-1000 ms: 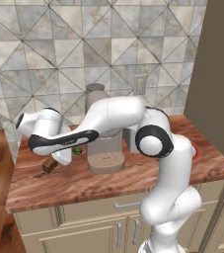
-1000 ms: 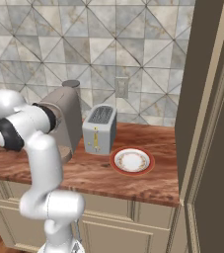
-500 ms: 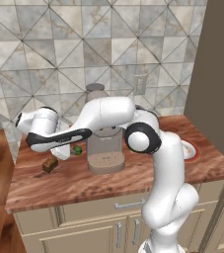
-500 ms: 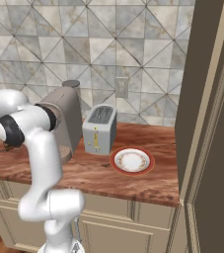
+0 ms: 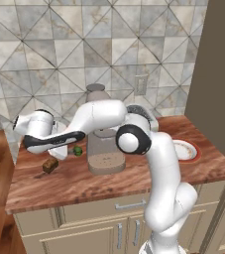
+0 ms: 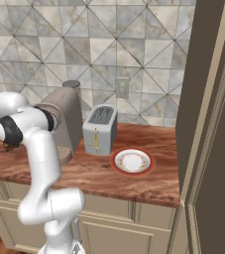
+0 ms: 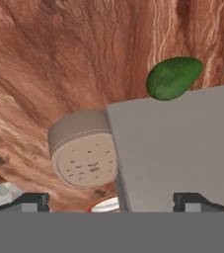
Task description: Pick the avocado and bread from the counter and place them on the plate. Then pick the jam from the cabinet and place it next to the plate. Lastly close the cabinet door.
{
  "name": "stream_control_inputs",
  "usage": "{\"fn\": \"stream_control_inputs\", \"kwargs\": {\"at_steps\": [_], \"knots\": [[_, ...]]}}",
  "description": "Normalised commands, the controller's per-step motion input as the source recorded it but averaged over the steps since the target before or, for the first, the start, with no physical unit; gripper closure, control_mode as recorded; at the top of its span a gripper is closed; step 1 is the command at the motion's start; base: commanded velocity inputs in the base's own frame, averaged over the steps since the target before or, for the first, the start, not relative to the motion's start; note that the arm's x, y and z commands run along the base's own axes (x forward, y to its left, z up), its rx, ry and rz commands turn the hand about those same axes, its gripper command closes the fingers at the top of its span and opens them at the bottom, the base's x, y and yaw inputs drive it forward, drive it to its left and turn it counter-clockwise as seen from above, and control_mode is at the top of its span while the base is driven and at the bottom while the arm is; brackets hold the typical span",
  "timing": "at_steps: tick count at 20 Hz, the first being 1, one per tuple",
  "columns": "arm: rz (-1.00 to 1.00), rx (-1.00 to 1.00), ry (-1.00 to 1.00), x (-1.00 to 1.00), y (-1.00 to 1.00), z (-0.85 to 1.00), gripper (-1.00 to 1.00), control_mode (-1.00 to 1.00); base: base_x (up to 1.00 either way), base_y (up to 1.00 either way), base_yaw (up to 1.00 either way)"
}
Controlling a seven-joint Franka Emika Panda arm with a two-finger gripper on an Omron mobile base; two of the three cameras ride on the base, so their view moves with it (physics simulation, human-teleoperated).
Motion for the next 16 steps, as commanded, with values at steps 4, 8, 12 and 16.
{"fn": "stream_control_inputs", "kwargs": {"at_steps": [4, 8, 12, 16], "knots": [[0.00, -0.03, 0.00, 0.08, 0.06, -0.14, -1.00, -1.00, 0.00, 0.00, 0.00], [0.00, -0.02, 0.00, 0.05, 0.04, -0.19, -1.00, -1.00, 0.00, 0.00, 0.00], [0.00, 0.00, 0.00, 0.03, 0.00, -0.16, -1.00, -1.00, 0.00, 0.00, 0.00], [0.01, 0.01, 0.00, 0.01, 0.00, -0.07, -1.00, -1.00, 0.00, 0.00, 0.00]]}}
